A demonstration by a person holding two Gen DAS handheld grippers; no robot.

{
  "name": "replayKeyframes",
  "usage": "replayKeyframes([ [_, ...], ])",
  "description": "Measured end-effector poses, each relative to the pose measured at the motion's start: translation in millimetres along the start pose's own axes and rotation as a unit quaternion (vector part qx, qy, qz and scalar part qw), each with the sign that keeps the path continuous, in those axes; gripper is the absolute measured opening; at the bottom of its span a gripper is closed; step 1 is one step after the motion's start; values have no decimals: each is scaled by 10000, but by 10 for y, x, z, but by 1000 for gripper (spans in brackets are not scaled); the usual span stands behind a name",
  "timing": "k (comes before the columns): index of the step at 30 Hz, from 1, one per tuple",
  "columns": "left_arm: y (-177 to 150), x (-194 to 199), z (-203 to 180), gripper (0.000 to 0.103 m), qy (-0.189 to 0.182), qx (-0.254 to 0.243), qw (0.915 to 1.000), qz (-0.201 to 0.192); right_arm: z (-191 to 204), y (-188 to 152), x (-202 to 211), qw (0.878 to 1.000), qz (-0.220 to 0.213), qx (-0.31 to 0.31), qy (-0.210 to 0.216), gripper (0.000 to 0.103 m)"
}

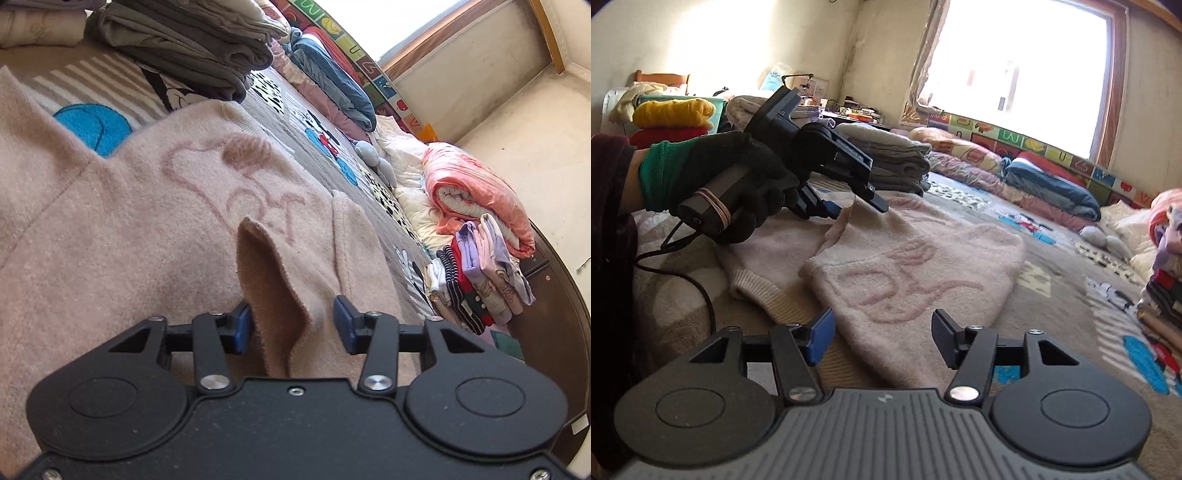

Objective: Fold clothes

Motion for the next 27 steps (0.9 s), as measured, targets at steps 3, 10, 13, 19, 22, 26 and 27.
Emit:
replayKeyframes([
  [3,4,-17,68,15,75,125,9999,46,152,-129,-122,9989,305,112,346,66],
  [10,48,87,34,37,-150,327,9994,5,351,78,-153,9936,108,1101,-237,63],
  [13,41,84,27,40,-156,313,9994,-2,404,228,-257,9896,56,1373,-438,60],
  [19,25,21,20,24,5,205,9998,18,455,303,-449,9897,131,1385,-333,39],
  [22,62,50,28,7,129,208,9997,-69,368,328,-424,9967,11,799,-156,20],
  [26,109,93,-125,5,98,104,9998,-139,29,309,-258,9949,-434,-888,180,13],
  [27,114,78,-198,4,117,28,9998,-151,-61,307,-215,9896,-543,-1307,263,12],
])
Point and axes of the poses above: each gripper's, at about its wrist camera, not at the fingertips, and x roughly against the way its jaws point, z to its left, y to its top, the point moved 10 cm from there along -x, roughly the way its jaws point, and after that the axes turned 14 degrees about x, right-handed, at the moved point
